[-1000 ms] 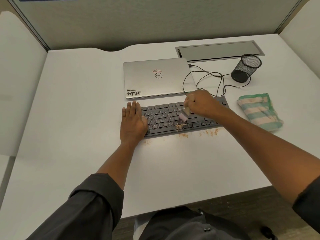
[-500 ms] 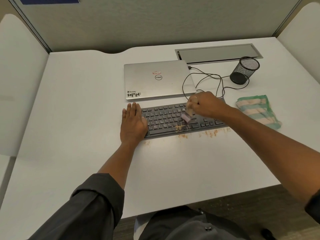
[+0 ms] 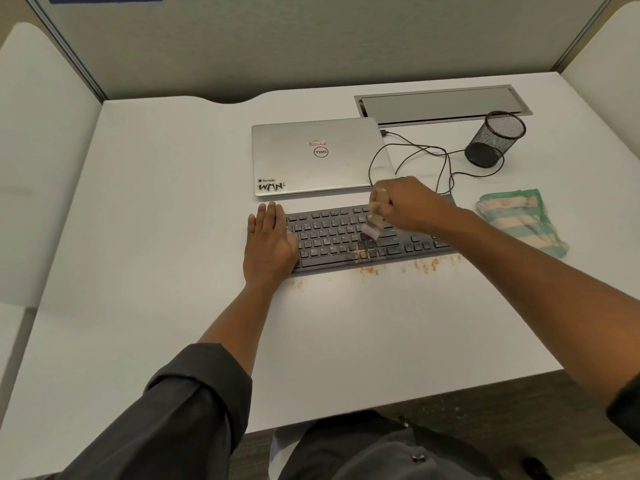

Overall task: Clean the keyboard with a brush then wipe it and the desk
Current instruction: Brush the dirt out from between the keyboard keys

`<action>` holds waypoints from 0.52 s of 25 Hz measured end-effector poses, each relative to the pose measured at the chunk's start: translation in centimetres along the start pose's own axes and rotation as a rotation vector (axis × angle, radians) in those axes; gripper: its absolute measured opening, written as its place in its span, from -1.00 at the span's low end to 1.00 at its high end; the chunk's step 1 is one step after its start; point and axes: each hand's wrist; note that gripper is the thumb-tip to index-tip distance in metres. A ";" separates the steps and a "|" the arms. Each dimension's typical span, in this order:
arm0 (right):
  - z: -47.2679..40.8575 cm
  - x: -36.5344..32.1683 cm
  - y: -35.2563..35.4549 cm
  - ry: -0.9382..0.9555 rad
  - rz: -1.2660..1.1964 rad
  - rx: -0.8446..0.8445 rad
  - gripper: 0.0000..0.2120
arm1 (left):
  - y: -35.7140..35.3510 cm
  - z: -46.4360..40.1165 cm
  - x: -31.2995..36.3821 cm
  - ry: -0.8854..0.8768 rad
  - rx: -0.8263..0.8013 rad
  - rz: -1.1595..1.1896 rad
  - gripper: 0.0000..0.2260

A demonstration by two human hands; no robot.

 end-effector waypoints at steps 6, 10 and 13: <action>-0.2 -0.3 -0.7 0.033 0.022 -0.087 -0.83 | 0.1 0.1 0.1 -0.003 -0.011 -0.007 -0.44; 0.3 -0.6 -0.7 0.055 -0.193 0.007 -0.95 | 0.1 0.0 0.0 -0.003 -0.020 -0.019 -0.44; -0.2 -2.6 -2.3 0.113 -0.361 0.087 -0.94 | 0.1 0.0 0.0 -0.005 -0.022 -0.022 -0.41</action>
Point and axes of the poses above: each hand's wrist, its own z-axis away from the middle knuckle, its own y-axis out of the back of the hand, x = y × z, and after that the axes turned 3 degrees about -x, right-handed
